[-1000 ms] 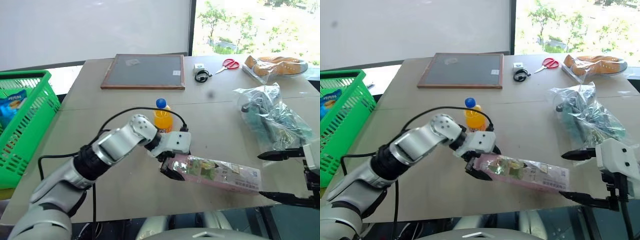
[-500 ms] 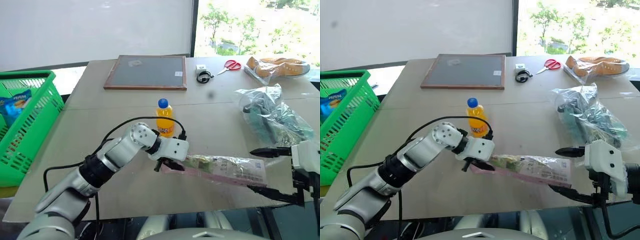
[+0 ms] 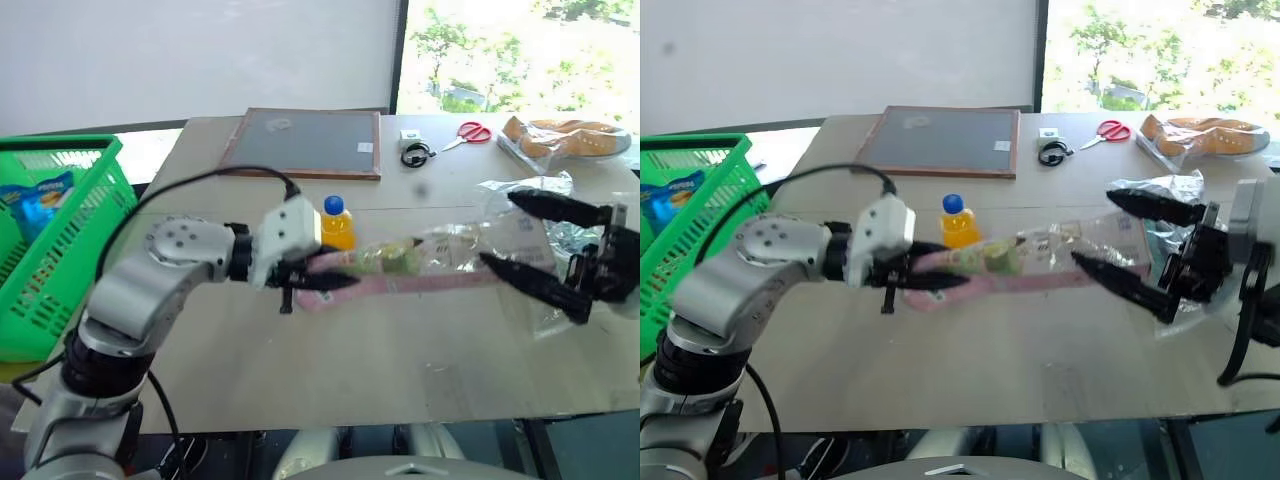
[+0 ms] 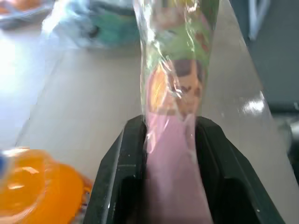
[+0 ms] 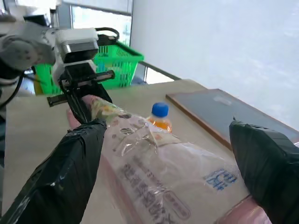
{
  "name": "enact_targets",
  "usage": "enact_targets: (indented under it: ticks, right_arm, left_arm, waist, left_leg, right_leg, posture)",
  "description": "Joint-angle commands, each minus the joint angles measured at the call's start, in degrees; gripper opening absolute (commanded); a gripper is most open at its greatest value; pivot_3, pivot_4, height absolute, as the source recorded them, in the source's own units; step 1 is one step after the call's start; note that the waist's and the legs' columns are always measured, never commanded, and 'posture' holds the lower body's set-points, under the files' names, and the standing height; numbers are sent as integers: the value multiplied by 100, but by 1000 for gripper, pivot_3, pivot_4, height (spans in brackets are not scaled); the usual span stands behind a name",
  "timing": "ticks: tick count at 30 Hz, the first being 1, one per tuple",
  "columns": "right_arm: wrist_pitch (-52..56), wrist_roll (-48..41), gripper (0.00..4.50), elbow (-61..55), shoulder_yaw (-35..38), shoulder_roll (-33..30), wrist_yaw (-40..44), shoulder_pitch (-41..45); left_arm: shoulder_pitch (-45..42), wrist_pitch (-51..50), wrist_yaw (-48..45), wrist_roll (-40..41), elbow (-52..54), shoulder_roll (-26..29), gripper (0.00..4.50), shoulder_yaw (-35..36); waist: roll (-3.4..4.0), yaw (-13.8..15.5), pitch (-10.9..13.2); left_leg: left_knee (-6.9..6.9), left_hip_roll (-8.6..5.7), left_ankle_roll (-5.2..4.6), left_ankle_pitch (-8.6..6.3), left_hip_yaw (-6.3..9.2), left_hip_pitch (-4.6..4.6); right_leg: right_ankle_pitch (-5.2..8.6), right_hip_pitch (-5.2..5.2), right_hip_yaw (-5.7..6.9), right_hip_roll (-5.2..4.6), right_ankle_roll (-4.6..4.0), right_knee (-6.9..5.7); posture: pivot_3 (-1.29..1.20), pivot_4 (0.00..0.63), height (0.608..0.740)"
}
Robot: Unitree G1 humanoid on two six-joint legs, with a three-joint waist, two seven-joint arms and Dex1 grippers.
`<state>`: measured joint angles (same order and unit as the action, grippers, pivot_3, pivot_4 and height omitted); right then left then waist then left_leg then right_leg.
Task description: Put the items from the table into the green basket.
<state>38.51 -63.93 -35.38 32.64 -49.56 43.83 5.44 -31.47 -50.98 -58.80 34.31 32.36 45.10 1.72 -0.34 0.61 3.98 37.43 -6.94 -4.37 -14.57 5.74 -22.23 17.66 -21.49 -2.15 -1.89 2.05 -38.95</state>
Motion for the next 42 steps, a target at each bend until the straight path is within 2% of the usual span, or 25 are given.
enact_targets:
  ticks: [1,8,15,19,24,29,32,36,38,42]
  right_arm:
    - [65,-236,4500,664,-17,-75,-330,599]
    - [268,-263,4500,1265,-663,26,-326,1571]
    - [343,191,4500,1084,-1953,44,346,2263]
    - [284,1128,4500,1236,-3211,225,747,2849]
    - [519,1541,4500,1585,-3810,775,688,3741]
    - [640,1496,4500,1825,-3768,1484,492,4261]
    - [638,1496,4500,1806,-3685,1752,347,4287]
    - [664,1444,4500,1737,-3609,1982,217,4268]
    - [659,1399,4500,1722,-3556,2084,169,4265]
    - [692,1380,4500,1726,-3493,2257,9,4333]
  left_arm:
    - [-25,-497,452,387,236,175,1337,667]
    - [182,-1004,996,775,386,609,1337,1399]
    - [-528,-1308,1986,823,-542,659,1337,2215]
    - [-147,-543,2271,-233,-1578,1217,1337,2129]
    - [-83,509,2400,-1245,-2967,1885,1337,2013]
    - [-342,1228,2460,-1819,-4266,2397,1337,1998]
    - [-709,1672,2836,-2294,-5558,2684,1337,1864]
    - [-949,3061,3005,-3239,-7057,3008,1337,1102]
    - [-940,3965,2931,-3682,-7636,2972,1337,645]
    - [-1233,4901,2928,-4109,-9054,2686,1337,214]
  waist:
    - [-1,27,-6]
    - [-15,204,-21]
    - [-46,469,-46]
    - [-58,502,-57]
    - [-76,623,-59]
    - [-119,784,-86]
    - [-128,883,-92]
    - [-146,955,-106]
    - [-157,1004,-117]
    - [-182,1129,-133]
  left_leg:
    - [-2,0,2,1,-1,1]
    - [-13,0,22,14,0,-7]
    - [-6,0,23,15,4,-13]
    - [-10,0,24,15,1,-12]
    - [-13,-1,30,18,5,-20]
    - [-17,-4,32,18,10,-59]
    - [-19,-10,32,18,14,-61]
    - [-15,-13,32,18,12,-61]
    - [-14,-14,32,18,12,-61]
    - [-11,-22,32,18,4,-61]
  right_leg:
    - [0,0,-3,1,0,1]
    - [0,-20,-11,8,-2,-5]
    - [-1,-24,-3,8,-3,-7]
    - [-1,-26,-8,9,-3,-3]
    - [-2,-35,-4,12,-7,-8]
    - [-3,-76,9,11,-7,-8]
    - [-3,-77,38,-1,-7,-6]
    - [-3,-79,43,-3,-7,-16]
    - [-3,-84,46,-6,-7,-29]
    - [-3,-110,54,-21,-7,-88]
  posture:
    - [110,9,740]
    - [176,0,740]
    - [227,0,740]
    - [248,5,740]
    - [279,5,740]
    - [298,4,740]
    - [306,5,740]
    - [301,7,740]
    - [309,8,740]
    - [290,14,740]
